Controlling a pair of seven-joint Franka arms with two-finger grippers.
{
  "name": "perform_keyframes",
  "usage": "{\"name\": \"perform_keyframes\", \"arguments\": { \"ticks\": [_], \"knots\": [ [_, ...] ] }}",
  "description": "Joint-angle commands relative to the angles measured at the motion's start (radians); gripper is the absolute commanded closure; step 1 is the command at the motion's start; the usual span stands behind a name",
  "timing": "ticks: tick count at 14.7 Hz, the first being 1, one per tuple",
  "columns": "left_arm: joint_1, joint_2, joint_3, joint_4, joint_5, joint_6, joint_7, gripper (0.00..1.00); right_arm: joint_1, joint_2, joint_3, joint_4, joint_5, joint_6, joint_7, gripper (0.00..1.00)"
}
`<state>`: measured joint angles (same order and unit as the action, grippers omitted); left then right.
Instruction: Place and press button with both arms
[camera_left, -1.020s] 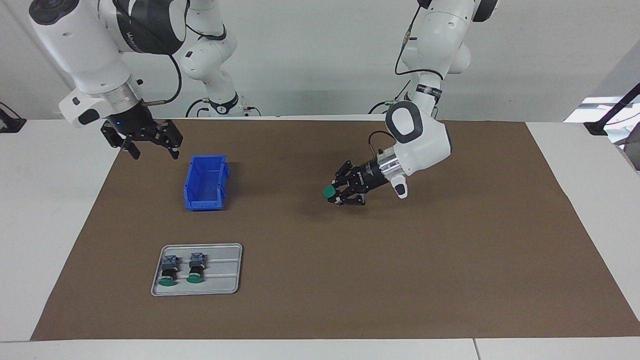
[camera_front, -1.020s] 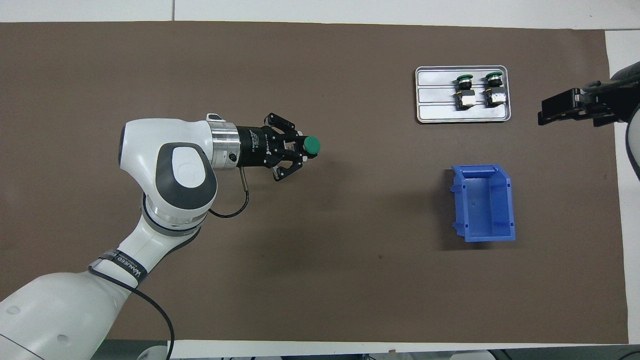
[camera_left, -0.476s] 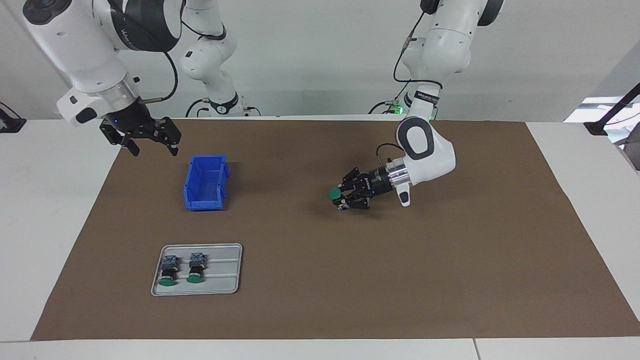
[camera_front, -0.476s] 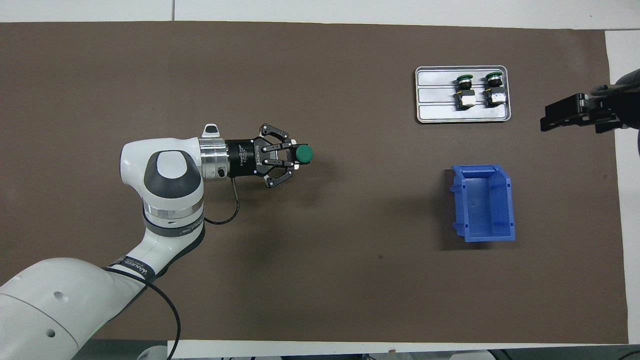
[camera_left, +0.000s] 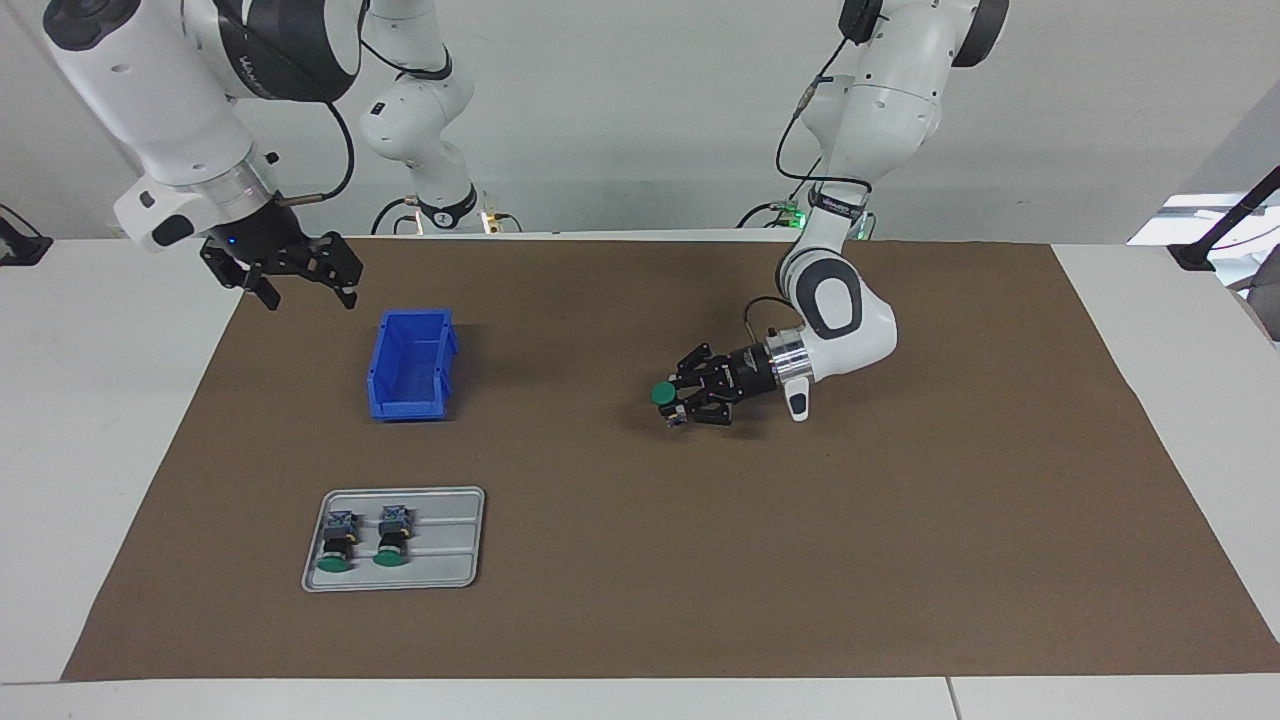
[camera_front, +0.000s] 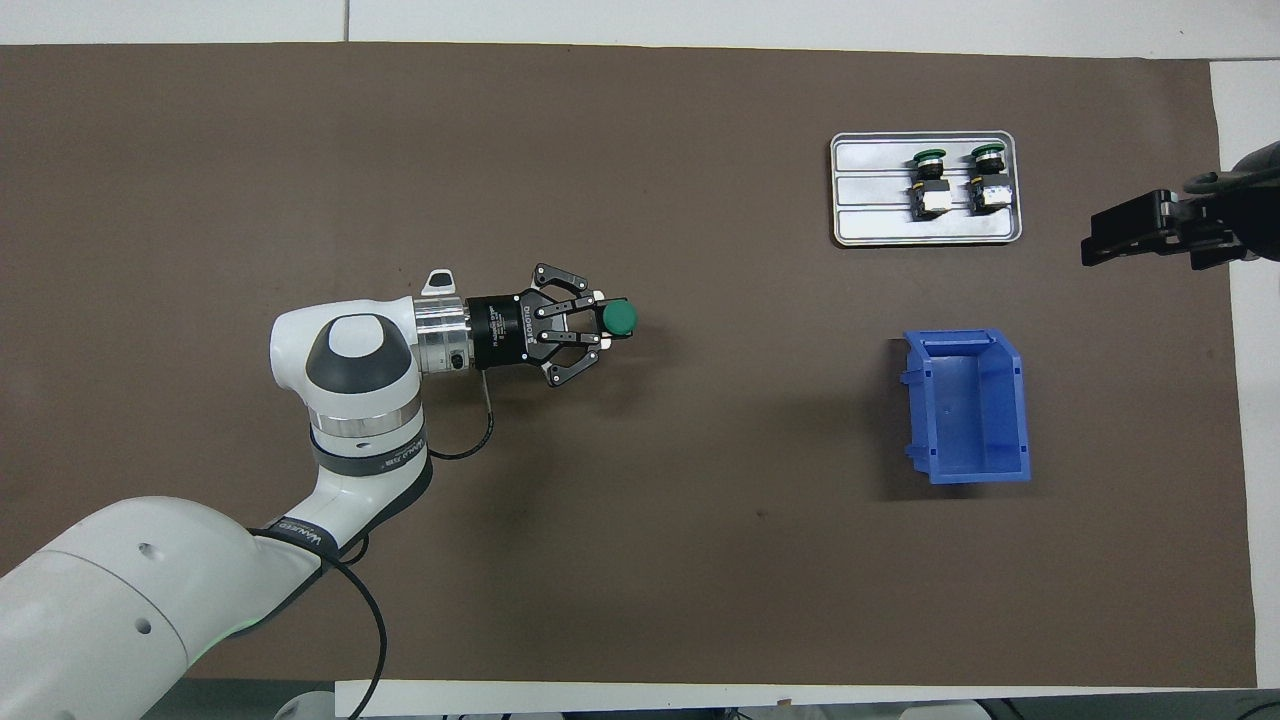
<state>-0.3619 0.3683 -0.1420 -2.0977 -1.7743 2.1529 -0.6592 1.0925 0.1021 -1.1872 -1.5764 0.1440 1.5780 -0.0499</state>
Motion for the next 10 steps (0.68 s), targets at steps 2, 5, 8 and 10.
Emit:
{"name": "perform_keyframes", "arguments": {
  "ticks": [2, 5, 8, 10],
  "knots": [
    [-0.009, 0.026, 0.004, -0.007, -0.100, -0.048, 0.067, 1.00, 0.003, -0.030, 0.006, -0.016, -0.009, -0.001, -0.016, 0.01],
    [-0.032, 0.027, 0.004, -0.008, -0.103, -0.030, 0.072, 1.00, 0.003, -0.032, 0.006, -0.016, -0.009, -0.001, -0.016, 0.01],
    [-0.054, 0.029, 0.005, -0.013, -0.103, 0.004, 0.085, 1.00, 0.003, -0.032, 0.006, -0.016, -0.009, -0.001, -0.016, 0.01],
    [-0.068, 0.029, 0.005, -0.013, -0.103, 0.024, 0.089, 1.00, 0.003, -0.032, 0.006, -0.016, -0.009, -0.001, -0.016, 0.01]
  ]
}}
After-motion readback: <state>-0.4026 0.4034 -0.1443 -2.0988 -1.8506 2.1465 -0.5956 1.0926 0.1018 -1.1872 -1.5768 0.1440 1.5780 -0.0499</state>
